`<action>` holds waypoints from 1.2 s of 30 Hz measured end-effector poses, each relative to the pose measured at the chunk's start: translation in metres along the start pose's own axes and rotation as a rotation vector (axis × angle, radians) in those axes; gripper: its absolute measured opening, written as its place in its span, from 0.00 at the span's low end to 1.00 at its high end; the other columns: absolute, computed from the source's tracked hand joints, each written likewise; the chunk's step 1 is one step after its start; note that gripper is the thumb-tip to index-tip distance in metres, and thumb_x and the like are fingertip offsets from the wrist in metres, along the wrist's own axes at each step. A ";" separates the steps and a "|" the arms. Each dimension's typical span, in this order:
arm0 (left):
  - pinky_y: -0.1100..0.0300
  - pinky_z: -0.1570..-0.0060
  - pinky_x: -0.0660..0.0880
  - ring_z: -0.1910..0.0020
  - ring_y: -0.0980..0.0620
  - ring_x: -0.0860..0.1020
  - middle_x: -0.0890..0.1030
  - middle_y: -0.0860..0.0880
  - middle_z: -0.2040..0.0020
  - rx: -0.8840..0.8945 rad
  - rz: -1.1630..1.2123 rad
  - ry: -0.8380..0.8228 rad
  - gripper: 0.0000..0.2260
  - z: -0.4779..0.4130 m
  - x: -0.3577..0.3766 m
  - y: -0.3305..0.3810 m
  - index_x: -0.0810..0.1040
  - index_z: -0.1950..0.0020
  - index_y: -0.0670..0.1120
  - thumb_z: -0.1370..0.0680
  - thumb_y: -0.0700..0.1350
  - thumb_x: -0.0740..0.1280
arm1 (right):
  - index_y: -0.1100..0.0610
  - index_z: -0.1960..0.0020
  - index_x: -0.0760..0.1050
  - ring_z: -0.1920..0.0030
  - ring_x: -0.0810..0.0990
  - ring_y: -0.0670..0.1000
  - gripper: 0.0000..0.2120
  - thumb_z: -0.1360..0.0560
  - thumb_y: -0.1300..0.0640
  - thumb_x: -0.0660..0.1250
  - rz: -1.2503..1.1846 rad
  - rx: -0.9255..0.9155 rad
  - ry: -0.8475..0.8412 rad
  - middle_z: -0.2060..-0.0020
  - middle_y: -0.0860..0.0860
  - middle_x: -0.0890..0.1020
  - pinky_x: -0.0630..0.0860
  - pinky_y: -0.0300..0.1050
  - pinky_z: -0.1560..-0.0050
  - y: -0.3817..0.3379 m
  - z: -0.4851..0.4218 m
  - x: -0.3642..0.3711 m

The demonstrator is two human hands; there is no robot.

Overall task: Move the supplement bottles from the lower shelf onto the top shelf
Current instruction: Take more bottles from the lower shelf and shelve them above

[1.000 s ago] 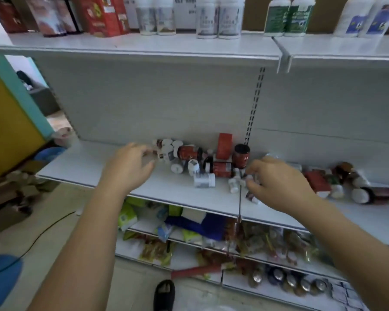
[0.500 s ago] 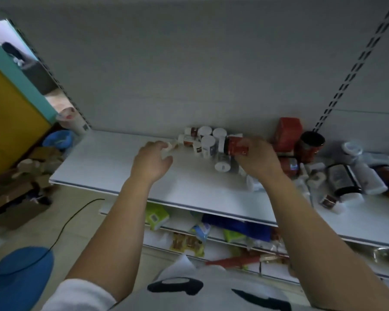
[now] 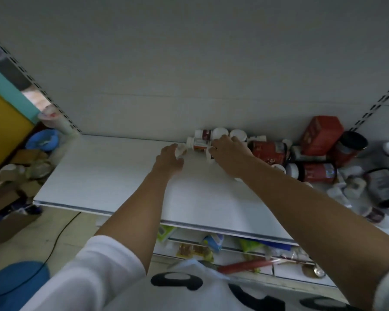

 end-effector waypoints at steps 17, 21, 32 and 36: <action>0.75 0.70 0.66 0.66 0.64 0.75 0.80 0.56 0.62 0.106 0.619 0.279 0.10 0.039 -0.042 0.013 0.82 0.50 0.45 0.28 0.47 0.76 | 0.61 0.55 0.80 0.58 0.80 0.53 0.13 0.28 0.51 0.72 -2.018 0.785 0.299 0.57 0.57 0.83 0.78 0.48 0.55 0.066 0.052 -0.016; 0.66 0.66 0.66 0.69 0.59 0.70 0.77 0.55 0.66 0.166 1.014 0.170 0.03 0.086 -0.051 0.029 0.82 0.56 0.48 0.28 0.43 0.74 | 0.61 0.46 0.77 0.57 0.84 0.50 0.09 0.21 0.57 0.64 -2.736 0.657 0.298 0.55 0.56 0.84 0.82 0.44 0.54 0.028 0.077 -0.037; 0.59 0.58 0.81 0.62 0.54 0.81 0.84 0.51 0.63 0.180 1.509 -0.037 0.06 0.209 -0.058 0.101 0.79 0.49 0.44 0.18 0.40 0.63 | 0.61 0.46 0.75 0.60 0.80 0.56 0.17 0.30 0.51 0.62 -2.598 0.516 0.170 0.60 0.57 0.79 0.79 0.50 0.55 0.006 0.180 -0.082; 0.62 0.65 0.79 0.65 0.55 0.79 0.83 0.48 0.62 0.202 1.534 -0.075 0.07 0.256 -0.049 0.128 0.79 0.52 0.43 0.18 0.42 0.63 | 0.62 0.45 0.74 0.62 0.79 0.53 0.19 0.30 0.50 0.64 -2.527 0.514 0.281 0.64 0.56 0.80 0.78 0.46 0.62 0.009 0.223 -0.097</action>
Point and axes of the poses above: each hand's wrist, its own z-axis away from the middle knuckle, its own x-axis out of the palm, y = z × x, the point moved 6 cm from there along -z, towards the middle knuckle
